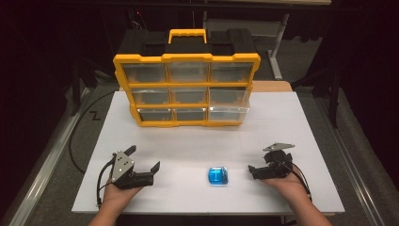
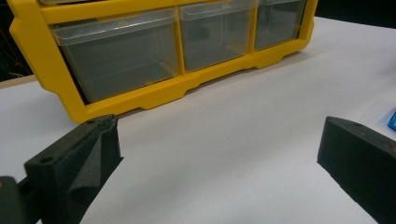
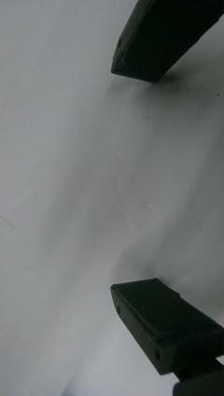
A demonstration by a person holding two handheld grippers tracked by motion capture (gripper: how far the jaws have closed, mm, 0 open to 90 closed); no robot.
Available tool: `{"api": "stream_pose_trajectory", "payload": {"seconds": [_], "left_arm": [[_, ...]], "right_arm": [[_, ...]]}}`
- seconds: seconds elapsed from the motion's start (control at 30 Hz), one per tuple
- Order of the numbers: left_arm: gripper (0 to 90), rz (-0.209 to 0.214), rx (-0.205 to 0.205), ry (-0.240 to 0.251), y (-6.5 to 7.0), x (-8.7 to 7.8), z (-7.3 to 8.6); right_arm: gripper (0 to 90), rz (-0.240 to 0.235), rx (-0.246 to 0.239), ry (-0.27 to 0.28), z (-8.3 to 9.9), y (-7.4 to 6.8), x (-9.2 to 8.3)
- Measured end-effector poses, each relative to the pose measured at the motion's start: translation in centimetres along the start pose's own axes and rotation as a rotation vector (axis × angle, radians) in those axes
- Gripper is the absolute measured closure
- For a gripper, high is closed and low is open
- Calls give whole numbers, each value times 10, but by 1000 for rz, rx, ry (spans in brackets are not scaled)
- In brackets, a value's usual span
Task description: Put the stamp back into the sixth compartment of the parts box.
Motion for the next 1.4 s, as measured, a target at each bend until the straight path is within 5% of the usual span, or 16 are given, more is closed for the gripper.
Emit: {"api": "stream_pose_trajectory", "payload": {"seconds": [1.4], "left_arm": [[3,15,-3,-1,3,-2,0]], "right_arm": [[9,-113,-151,-210,1,-25,-17]]}}
Point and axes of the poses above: each handheld gripper's, and its own axes: x roughly forward along the jaws, z roughly out of its underside, y roughly to its right, the point moved 10 cm from there along x, roughly forward along the jaws, and after that the axes turned 2 degrees about -x, right-handed, at the moved point
